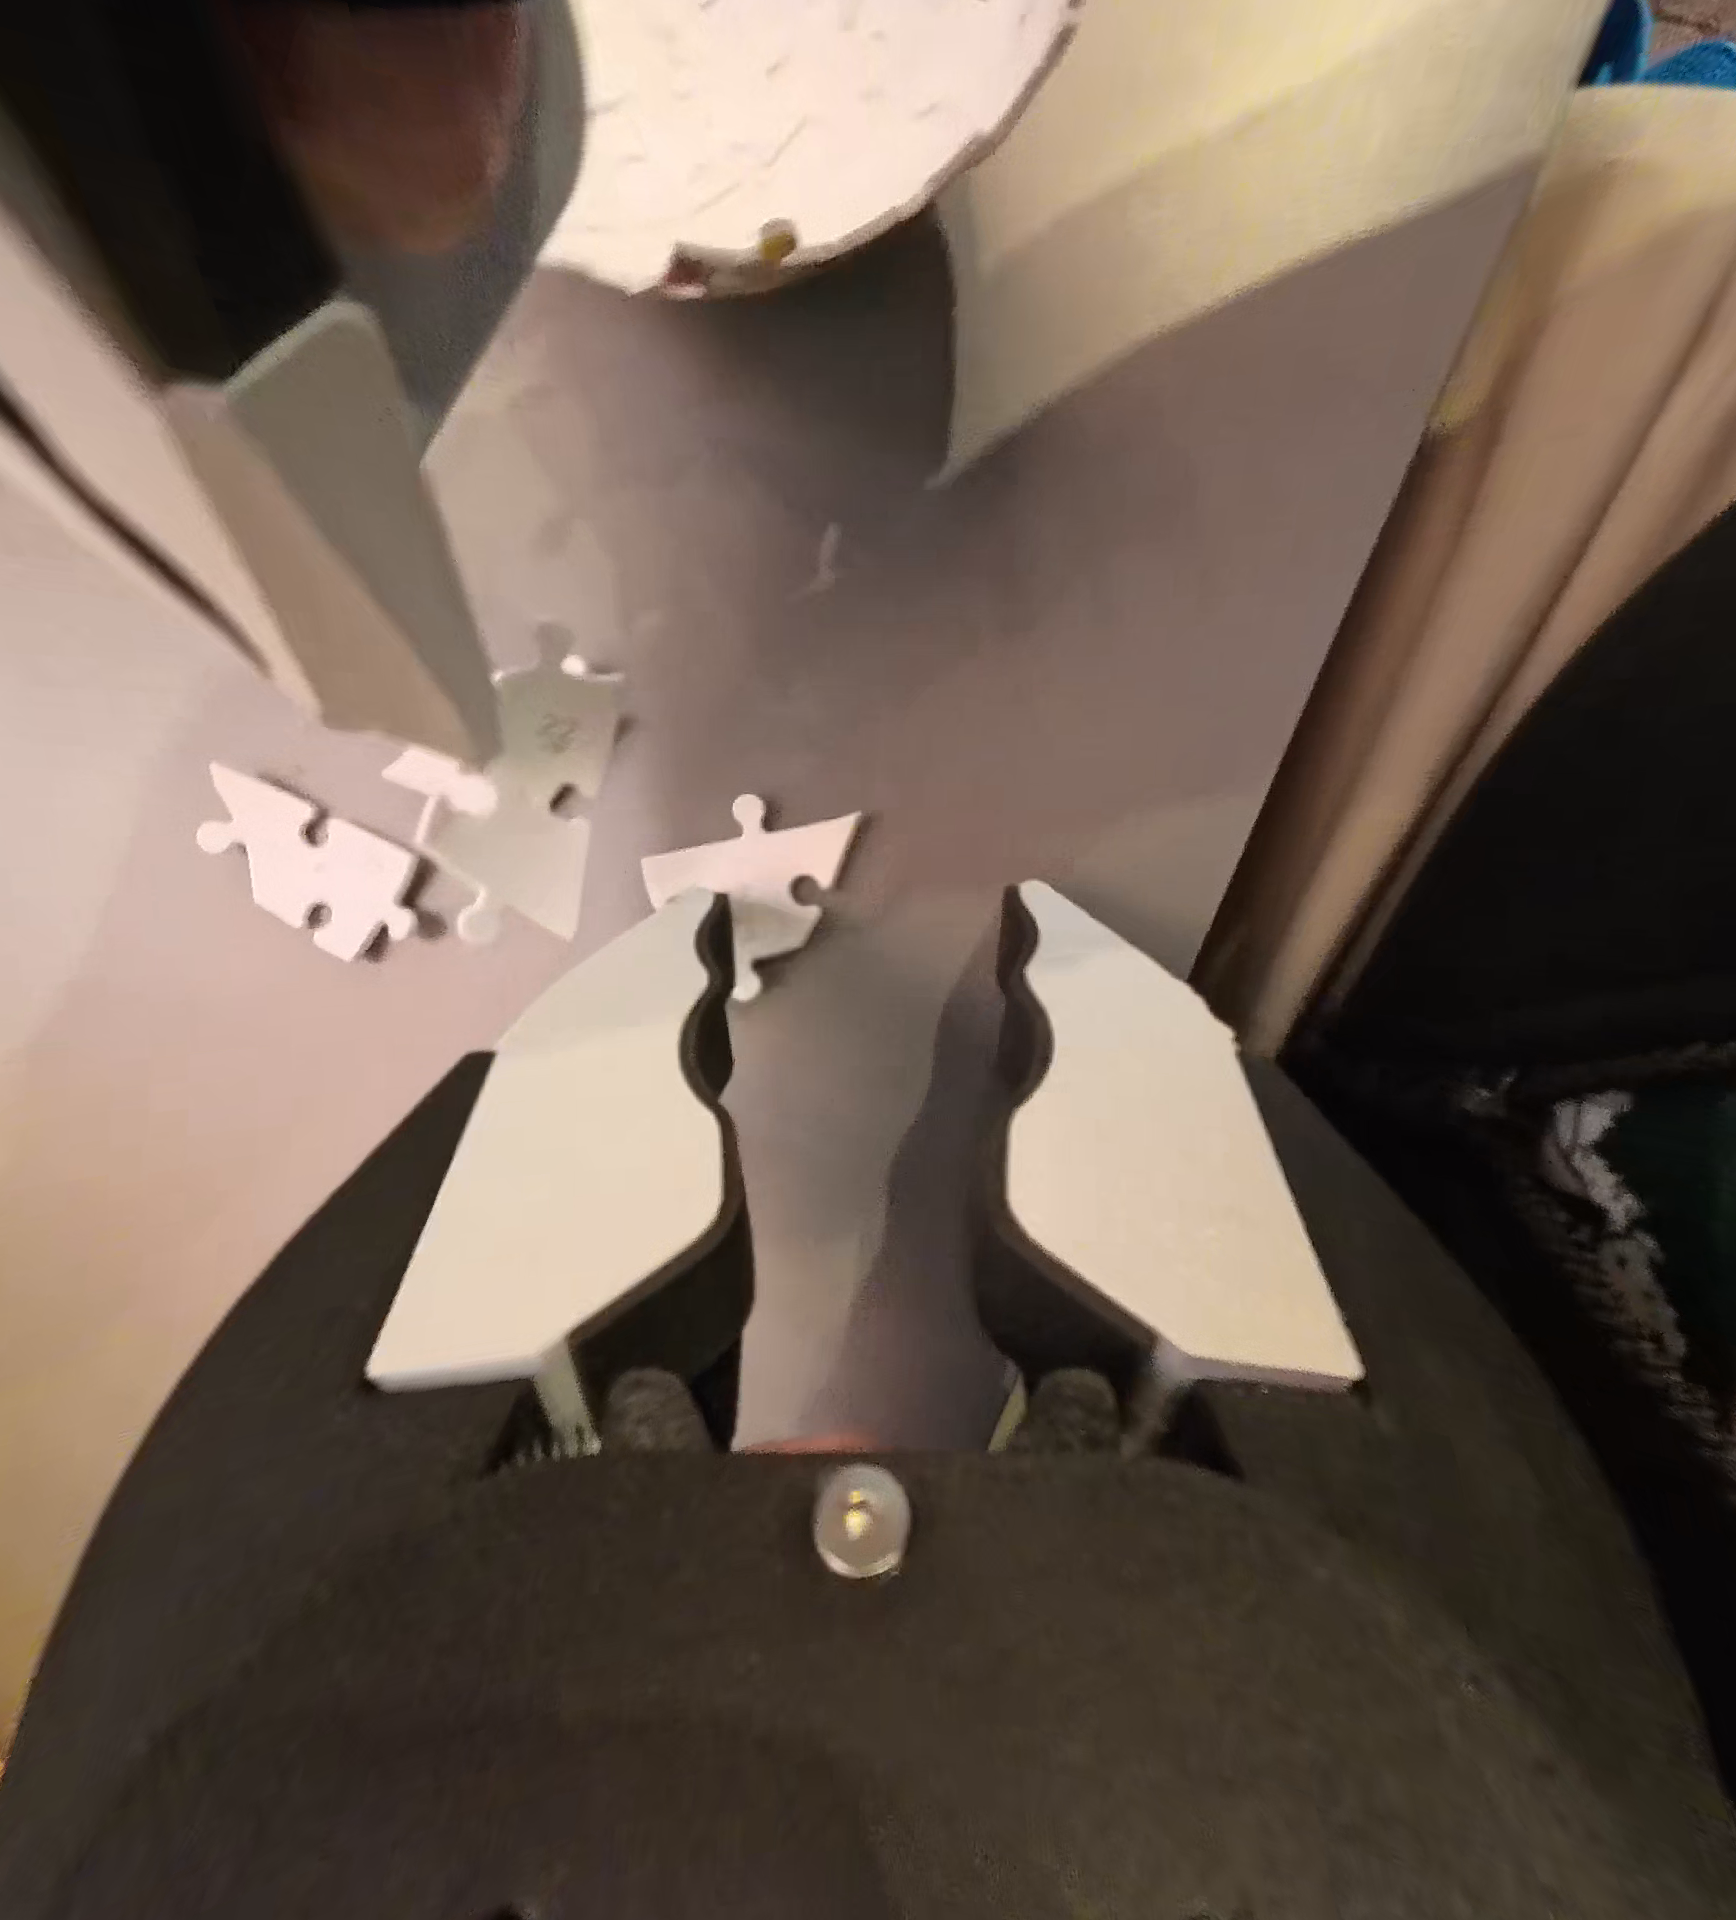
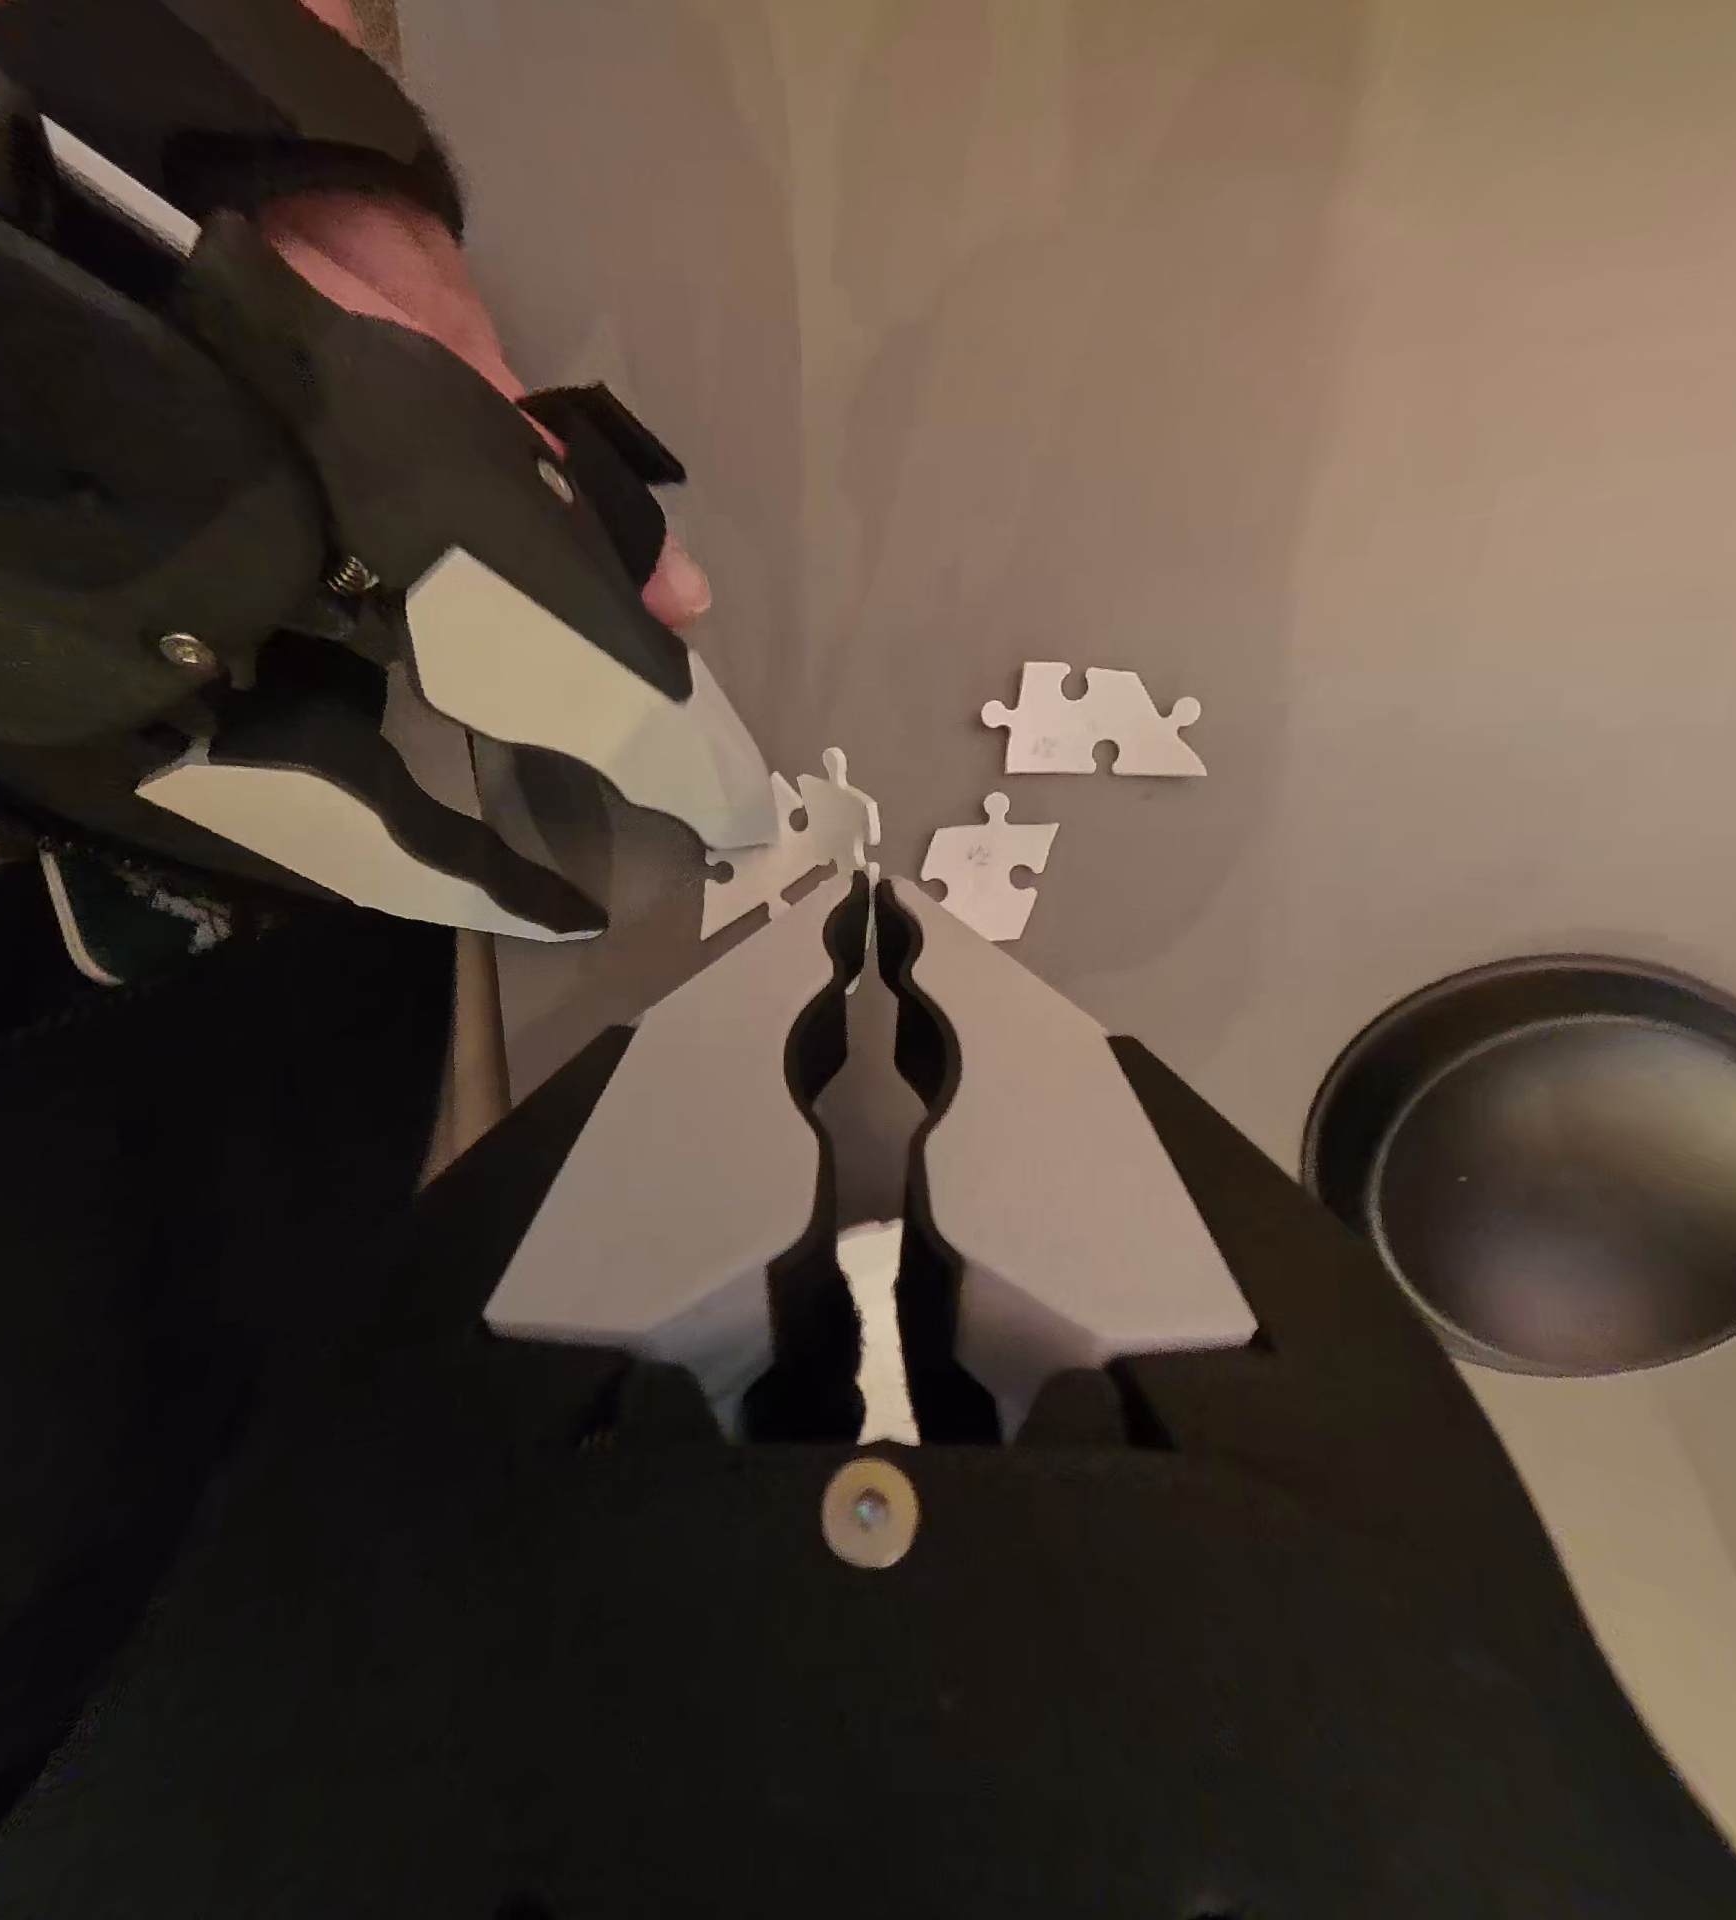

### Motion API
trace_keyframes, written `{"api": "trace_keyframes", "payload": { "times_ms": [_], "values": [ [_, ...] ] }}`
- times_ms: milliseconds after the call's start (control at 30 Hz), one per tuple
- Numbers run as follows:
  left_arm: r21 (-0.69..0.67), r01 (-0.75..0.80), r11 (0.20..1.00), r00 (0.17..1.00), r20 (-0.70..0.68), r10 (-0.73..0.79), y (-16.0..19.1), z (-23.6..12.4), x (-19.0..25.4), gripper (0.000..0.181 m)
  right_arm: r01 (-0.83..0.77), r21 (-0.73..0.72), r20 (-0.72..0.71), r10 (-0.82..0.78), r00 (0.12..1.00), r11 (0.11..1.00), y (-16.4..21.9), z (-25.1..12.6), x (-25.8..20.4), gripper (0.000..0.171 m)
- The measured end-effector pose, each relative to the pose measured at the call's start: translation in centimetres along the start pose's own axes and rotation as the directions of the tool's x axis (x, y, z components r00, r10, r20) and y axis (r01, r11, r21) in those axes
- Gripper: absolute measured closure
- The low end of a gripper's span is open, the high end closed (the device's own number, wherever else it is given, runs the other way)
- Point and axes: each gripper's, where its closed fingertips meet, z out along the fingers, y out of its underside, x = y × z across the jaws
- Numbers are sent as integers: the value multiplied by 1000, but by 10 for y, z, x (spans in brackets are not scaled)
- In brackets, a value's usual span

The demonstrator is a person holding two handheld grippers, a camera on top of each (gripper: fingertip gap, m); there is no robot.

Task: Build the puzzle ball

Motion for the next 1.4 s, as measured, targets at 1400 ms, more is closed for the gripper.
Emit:
{"api": "trace_keyframes", "payload": {
  "times_ms": [1400],
  "values": [
    [155,394,906,917,1,-399,22,-23,-17,108,-310,115,-125,324,938,944,-41,42,8,171]
  ]
}}
